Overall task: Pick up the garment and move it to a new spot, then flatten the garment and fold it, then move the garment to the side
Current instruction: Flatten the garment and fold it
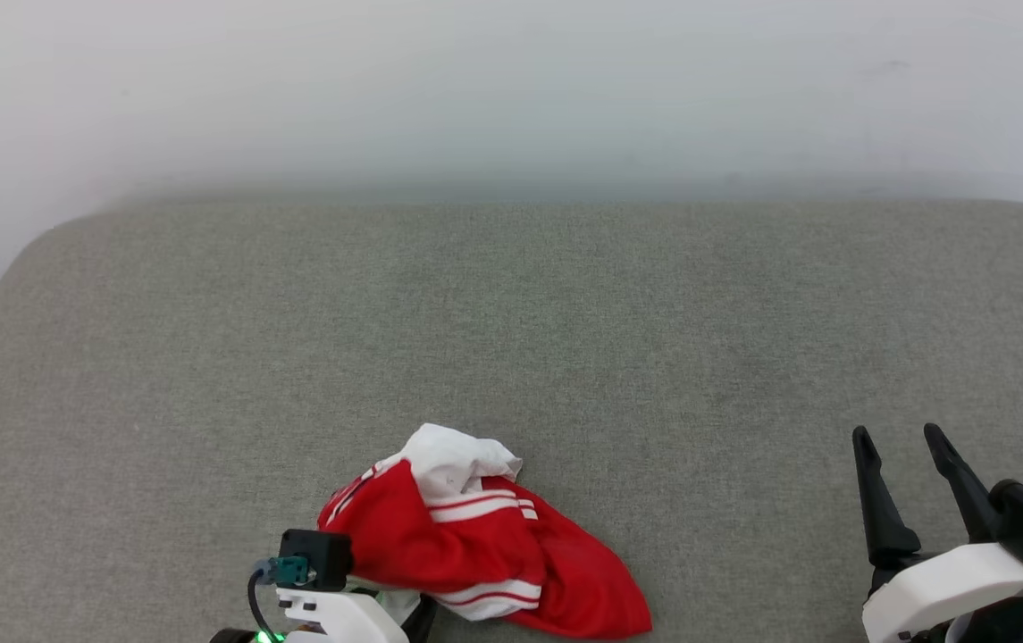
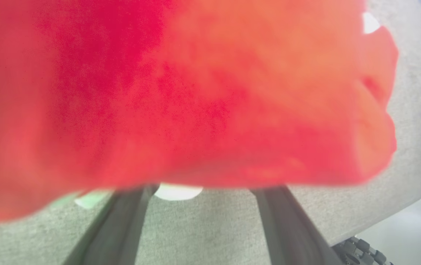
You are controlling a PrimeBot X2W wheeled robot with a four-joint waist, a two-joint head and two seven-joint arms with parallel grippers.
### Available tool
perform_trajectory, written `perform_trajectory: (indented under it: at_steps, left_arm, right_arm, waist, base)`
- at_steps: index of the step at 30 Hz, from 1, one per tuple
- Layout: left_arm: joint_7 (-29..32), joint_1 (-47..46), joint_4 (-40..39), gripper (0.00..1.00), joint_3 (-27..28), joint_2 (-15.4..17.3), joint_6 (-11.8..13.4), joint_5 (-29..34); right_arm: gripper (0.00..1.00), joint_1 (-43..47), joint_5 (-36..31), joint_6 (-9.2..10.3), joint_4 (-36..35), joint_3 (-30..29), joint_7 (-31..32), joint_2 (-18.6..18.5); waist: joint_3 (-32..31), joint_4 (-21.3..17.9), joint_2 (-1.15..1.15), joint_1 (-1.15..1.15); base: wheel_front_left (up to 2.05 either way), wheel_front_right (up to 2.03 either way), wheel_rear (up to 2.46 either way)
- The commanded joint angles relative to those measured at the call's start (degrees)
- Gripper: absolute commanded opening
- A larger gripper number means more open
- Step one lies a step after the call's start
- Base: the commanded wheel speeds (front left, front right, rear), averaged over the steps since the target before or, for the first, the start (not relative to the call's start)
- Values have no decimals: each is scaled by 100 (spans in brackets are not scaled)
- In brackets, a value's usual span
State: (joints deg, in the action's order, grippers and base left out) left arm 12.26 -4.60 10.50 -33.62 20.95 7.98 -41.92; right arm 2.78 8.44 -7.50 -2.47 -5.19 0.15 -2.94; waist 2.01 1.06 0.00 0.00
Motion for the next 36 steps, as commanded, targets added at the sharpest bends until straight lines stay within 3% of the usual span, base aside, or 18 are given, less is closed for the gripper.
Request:
perform_trajectory:
  at_steps: [1, 7, 15, 22, 27, 31, 36]
  left_arm:
    - [-124, 41, -36, 100, 24, -13, -13, 50]
    - [-1363, 8, -242, 100, 272, -112, 134, 424]
    - [-2424, -181, -475, 100, 427, -155, 294, 935]
    - [-2672, -40, -666, 100, 624, -167, 504, 1166]
    - [-2710, -39, -747, 100, 712, -186, 506, 1235]
    - [-2724, -122, -762, 100, 722, -209, 484, 1306]
    - [-2738, -234, -749, 100, 726, -259, 448, 1382]
  right_arm:
    - [100, 69, -16, 2, -28, -6, 20, 9]
    - [100, 204, -36, 2, -115, -24, 108, 9]
    - [100, 268, -60, 2, -232, -33, 181, 9]
    - [100, 351, -26, 2, -247, -45, 281, 9]
    - [100, 363, 51, 2, -186, -3, 570, 10]
    - [100, 141, 154, 2, 28, 333, 1136, 1]
    - [100, -273, 557, 2, 498, 939, 2088, -299]
  waist:
    - [-72, 2, 0, 0]
    - [-266, 7, 0, 0]
    - [-362, 10, 0, 0]
    - [-396, 9, 0, 0]
    - [-372, 147, 0, 0]
    - [-301, 351, 0, 0]
    - [-146, 686, 0, 0]
  base:
    - [0, 0, 0]
    - [0, 0, 0]
    - [0, 0, 0]
    - [0, 0, 0]
    - [0, 0, 0]
    - [0, 0, 0]
    - [0, 0, 0]
